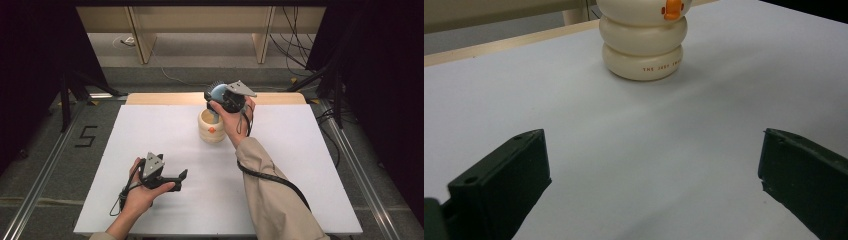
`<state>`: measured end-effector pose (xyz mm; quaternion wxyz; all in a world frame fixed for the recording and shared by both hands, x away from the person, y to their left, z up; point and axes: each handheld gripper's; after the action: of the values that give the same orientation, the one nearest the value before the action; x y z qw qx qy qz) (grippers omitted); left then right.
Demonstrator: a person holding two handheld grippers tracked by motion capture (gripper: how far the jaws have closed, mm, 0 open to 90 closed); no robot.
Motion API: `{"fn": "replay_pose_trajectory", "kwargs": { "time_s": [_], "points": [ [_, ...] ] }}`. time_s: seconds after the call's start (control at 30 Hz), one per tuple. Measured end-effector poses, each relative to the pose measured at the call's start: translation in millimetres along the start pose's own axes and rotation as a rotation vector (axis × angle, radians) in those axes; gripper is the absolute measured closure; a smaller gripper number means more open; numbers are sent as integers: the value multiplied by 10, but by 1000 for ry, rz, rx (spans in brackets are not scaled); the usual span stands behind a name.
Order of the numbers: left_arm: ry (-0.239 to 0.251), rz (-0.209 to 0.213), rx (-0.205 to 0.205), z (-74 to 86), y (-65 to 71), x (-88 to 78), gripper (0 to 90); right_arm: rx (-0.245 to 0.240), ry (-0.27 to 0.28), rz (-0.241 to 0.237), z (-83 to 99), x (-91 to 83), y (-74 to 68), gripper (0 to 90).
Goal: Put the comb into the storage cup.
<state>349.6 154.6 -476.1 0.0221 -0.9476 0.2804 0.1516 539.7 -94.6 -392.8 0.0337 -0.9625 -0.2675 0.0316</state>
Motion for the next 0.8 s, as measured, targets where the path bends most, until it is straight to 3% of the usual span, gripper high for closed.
{"fn": "replay_pose_trajectory", "kwargs": {
  "time_s": [0.43,0.8],
  "points": [
    [0,2,0,-1,3,-1,0,-5,-5,-13,20,-35,18,197],
    [-3,1,0,0,7,-1,0,12,-27,-42,21,-196,44,190]
  ]
}}
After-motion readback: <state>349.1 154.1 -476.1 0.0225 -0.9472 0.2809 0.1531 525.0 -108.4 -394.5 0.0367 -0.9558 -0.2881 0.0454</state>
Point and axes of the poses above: each handheld gripper's, and its own axes: x roughly forward along the jaws, z roughly out of its underside, y roughly to its right, and after that the axes turned 7 degrees about y, right-handed
